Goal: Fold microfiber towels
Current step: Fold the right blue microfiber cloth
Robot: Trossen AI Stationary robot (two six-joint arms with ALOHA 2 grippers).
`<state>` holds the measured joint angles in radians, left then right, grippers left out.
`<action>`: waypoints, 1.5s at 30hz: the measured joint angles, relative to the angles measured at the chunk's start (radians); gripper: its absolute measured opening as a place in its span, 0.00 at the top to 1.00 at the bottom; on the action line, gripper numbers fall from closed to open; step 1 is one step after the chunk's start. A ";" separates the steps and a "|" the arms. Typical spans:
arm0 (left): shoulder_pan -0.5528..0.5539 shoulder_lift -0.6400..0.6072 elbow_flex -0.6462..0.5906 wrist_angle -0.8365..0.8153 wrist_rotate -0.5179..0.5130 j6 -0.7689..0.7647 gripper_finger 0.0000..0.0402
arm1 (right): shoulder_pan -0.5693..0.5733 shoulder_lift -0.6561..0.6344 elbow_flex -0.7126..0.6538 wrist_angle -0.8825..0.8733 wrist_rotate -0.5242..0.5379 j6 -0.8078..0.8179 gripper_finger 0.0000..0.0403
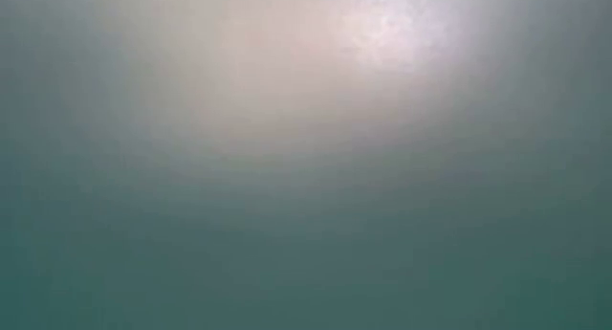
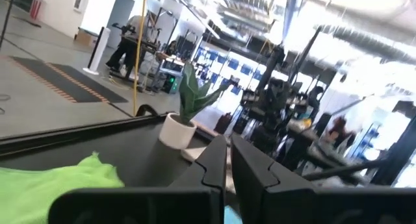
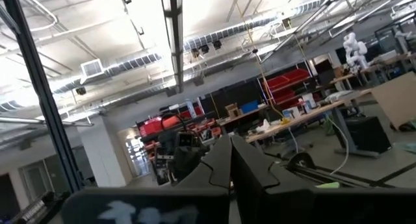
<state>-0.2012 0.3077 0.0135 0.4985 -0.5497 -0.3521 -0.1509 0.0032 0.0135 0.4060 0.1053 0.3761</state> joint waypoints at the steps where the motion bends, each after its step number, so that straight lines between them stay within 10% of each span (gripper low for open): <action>1: 0.000 0.000 0.000 0.015 0.000 -0.002 0.94 | 0.000 0.000 0.000 0.001 -0.001 0.006 1.00; 45: 0.000 0.000 0.000 0.051 -0.026 0.271 0.94 | 0.000 0.000 0.000 -0.112 -0.056 -0.180 1.00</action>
<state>-0.2012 0.3077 0.0135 0.5495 -0.5762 -0.0813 -0.1505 0.0032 0.0139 0.2943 0.0494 0.1963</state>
